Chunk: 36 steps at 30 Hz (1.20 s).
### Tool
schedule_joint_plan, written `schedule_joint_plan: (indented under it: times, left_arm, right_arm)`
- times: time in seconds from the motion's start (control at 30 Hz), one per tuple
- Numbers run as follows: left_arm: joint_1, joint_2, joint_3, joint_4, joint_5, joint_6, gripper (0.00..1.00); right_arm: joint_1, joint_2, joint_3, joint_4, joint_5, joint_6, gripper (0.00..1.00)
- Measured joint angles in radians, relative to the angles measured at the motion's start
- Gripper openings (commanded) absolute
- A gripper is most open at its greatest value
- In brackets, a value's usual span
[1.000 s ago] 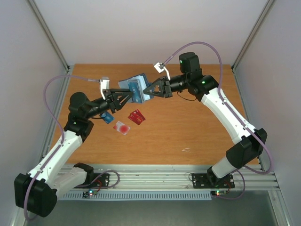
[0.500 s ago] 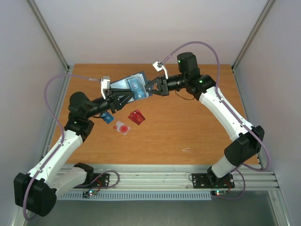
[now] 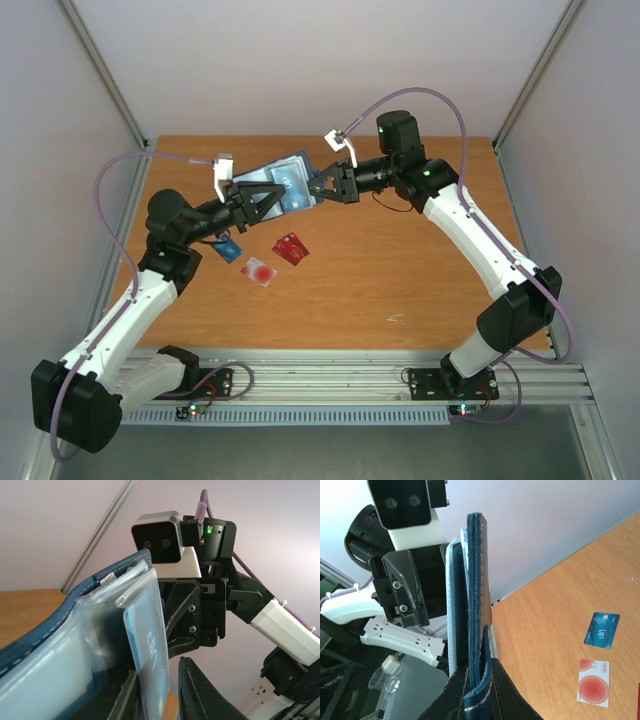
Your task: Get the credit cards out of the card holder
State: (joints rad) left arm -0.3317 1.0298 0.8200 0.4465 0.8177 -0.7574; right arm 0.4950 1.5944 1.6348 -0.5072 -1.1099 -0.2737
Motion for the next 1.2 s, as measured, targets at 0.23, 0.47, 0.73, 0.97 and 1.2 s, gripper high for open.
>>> schedule_joint_plan:
  times: [0.23, 0.47, 0.73, 0.97, 1.2]
  left_arm:
    - [-0.002, 0.008, 0.003, 0.0, -0.002, 0.005, 0.0]
    - [-0.006, -0.004, 0.003, -0.001, 0.019, 0.026, 0.0]
    - [-0.011, -0.032, 0.003, 0.003, 0.049, 0.043, 0.0]
    - [-0.011, -0.031, 0.002, -0.001, 0.05, 0.059, 0.0]
    - [-0.01, -0.031, 0.002, -0.001, 0.053, 0.059, 0.05]
  right_arm:
    - [0.0, 0.004, 0.0, 0.005, -0.015, -0.001, 0.11]
    - [-0.006, 0.0, -0.023, 0.014, -0.051, -0.006, 0.4]
    - [-0.035, -0.036, -0.051, 0.034, -0.142, 0.007, 0.53]
    - [-0.008, -0.043, -0.051, 0.067, -0.194, 0.029, 0.19]
    - [-0.001, -0.043, -0.052, 0.086, -0.135, 0.057, 0.01]
